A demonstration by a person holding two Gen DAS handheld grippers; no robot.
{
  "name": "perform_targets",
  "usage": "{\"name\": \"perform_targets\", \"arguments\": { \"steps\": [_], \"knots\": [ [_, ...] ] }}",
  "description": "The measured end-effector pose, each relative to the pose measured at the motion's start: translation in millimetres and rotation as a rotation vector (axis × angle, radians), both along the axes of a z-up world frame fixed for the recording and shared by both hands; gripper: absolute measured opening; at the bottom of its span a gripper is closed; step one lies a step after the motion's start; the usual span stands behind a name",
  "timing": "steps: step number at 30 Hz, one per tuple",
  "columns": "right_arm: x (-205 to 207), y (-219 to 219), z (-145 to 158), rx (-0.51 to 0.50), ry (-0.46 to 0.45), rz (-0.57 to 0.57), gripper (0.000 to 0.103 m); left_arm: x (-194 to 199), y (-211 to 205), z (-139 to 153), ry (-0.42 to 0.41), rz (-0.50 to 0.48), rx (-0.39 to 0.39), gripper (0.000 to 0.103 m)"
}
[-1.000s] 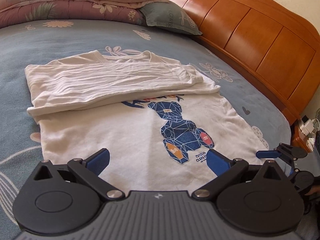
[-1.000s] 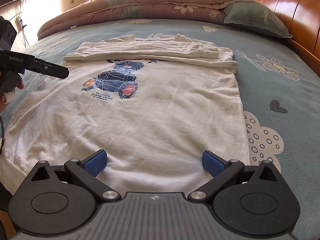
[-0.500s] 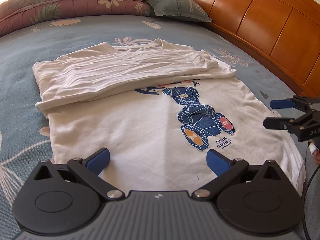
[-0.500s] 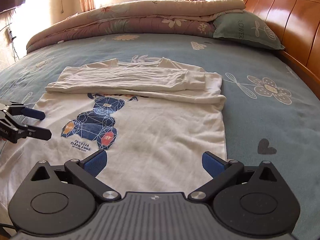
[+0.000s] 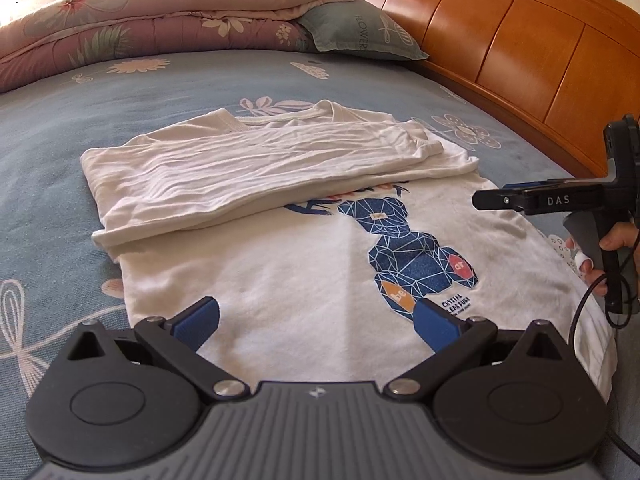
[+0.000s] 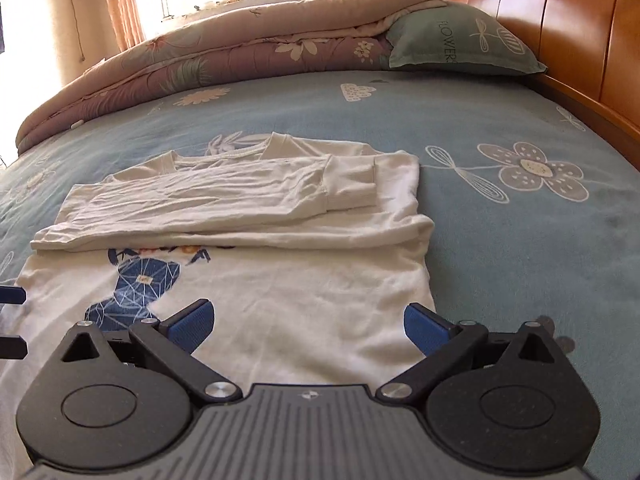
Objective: Fold clothes
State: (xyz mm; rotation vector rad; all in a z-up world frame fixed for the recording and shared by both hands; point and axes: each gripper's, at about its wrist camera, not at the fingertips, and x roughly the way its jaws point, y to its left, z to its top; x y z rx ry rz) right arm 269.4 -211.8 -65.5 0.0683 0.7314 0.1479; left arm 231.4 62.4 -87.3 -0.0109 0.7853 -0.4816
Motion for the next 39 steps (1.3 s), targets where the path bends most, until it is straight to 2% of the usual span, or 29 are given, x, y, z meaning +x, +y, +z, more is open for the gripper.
{"name": "perform_targets", "arguments": {
  "steps": [6, 18, 24, 28, 32, 34, 39],
  "knots": [
    [34.5, 11.0, -17.1, -0.054, 0.051, 0.026, 0.103, 3.1, 0.7, -2.8, 0.008, -0.003, 0.005, 0.102],
    [21.5, -1.9, -10.8, -0.112, 0.076, 0.009, 0.103, 1.3, -4.8, -4.7, 0.014, -0.021, 0.013, 0.102],
    [-12.1, 15.3, 12.8, -0.111, 0.059, 0.067, 0.103, -2.2, -7.9, -0.1, 0.002, -0.032, 0.011, 0.102],
    [-51.3, 37.4, 17.4, -0.071, 0.083, 0.185, 0.103, -4.2, -9.4, 2.5, -0.004, -0.037, 0.008, 0.102],
    [-88.7, 57.5, 3.5, -0.151, 0.127, 0.286, 0.103, -7.5, -11.0, 3.7, -0.008, -0.044, 0.021, 0.102],
    [-102.0, 57.3, -4.7, -0.185, 0.157, 0.294, 0.103, -9.8, -11.9, 4.6, -0.015, -0.046, 0.035, 0.102],
    [-125.6, 38.5, -5.1, -0.209, 0.184, 0.208, 0.103, -12.0, -11.3, 9.6, -0.019, -0.053, 0.029, 0.102]
  ]
}}
